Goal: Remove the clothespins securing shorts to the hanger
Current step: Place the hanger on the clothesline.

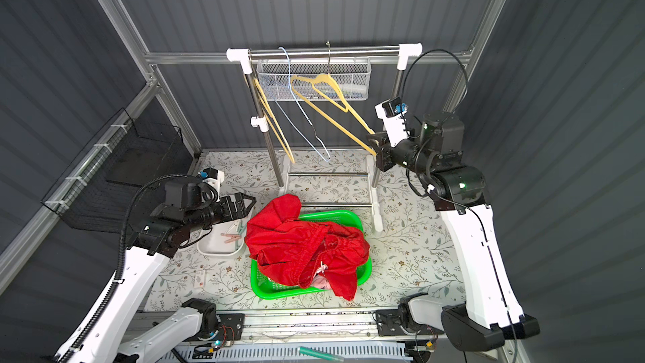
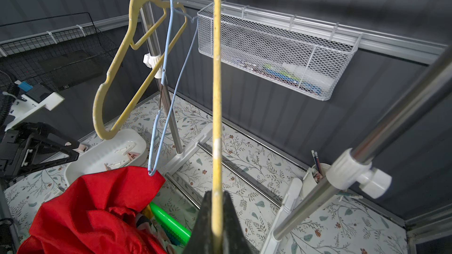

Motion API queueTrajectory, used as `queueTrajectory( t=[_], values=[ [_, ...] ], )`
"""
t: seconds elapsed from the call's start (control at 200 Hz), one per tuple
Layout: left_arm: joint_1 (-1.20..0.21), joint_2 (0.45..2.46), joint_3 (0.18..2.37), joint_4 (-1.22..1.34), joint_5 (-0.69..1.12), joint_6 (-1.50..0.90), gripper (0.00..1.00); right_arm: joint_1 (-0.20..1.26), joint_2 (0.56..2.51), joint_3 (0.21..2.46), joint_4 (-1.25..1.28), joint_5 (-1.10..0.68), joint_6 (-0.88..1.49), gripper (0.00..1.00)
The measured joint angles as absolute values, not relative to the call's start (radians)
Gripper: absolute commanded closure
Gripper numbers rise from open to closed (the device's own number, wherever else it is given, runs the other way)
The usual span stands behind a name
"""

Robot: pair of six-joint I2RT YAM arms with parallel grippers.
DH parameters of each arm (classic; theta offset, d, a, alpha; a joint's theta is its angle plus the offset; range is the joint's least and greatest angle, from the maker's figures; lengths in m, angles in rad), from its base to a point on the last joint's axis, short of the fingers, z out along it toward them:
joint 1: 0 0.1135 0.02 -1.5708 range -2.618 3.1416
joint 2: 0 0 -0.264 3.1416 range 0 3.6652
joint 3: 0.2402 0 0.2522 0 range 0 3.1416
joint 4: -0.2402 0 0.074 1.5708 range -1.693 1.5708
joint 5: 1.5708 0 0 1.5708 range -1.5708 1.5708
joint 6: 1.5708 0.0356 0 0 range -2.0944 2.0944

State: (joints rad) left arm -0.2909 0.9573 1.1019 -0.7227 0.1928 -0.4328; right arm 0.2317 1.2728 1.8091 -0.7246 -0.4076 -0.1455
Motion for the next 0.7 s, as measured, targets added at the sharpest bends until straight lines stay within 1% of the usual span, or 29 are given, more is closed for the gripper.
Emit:
queueTrajectory(
  t=[0.34,0.38,0.475,0.56,0.635,0.7],
  values=[
    [-0.291,0.953,1.101,-0.735,0.183,-0.429,0.0,0.227,1.312,1.807,-0.718,-0.445,-0.138,1.0],
    [-0.291,0.953,1.101,-0.737,0.182,-0.429,0.0,0.227,1.309,1.798,-0.71,-0.445,-0.138,0.95],
    [-0.291,0.953,1.1,-0.74,0.178,-0.425,0.0,0.225,1.291,1.759,-0.693,-0.445,-0.135,0.96],
    [-0.291,0.953,1.1,-0.741,0.175,-0.422,0.0,0.222,1.279,1.737,-0.676,-0.443,-0.133,0.92],
    [-0.291,0.953,1.1,-0.741,0.175,-0.421,0.0,0.22,1.272,1.727,-0.664,-0.443,-0.131,0.92],
    [-0.291,0.953,1.1,-0.741,0.175,-0.421,0.0,0.216,1.269,1.724,-0.656,-0.443,-0.131,0.86]
  ],
)
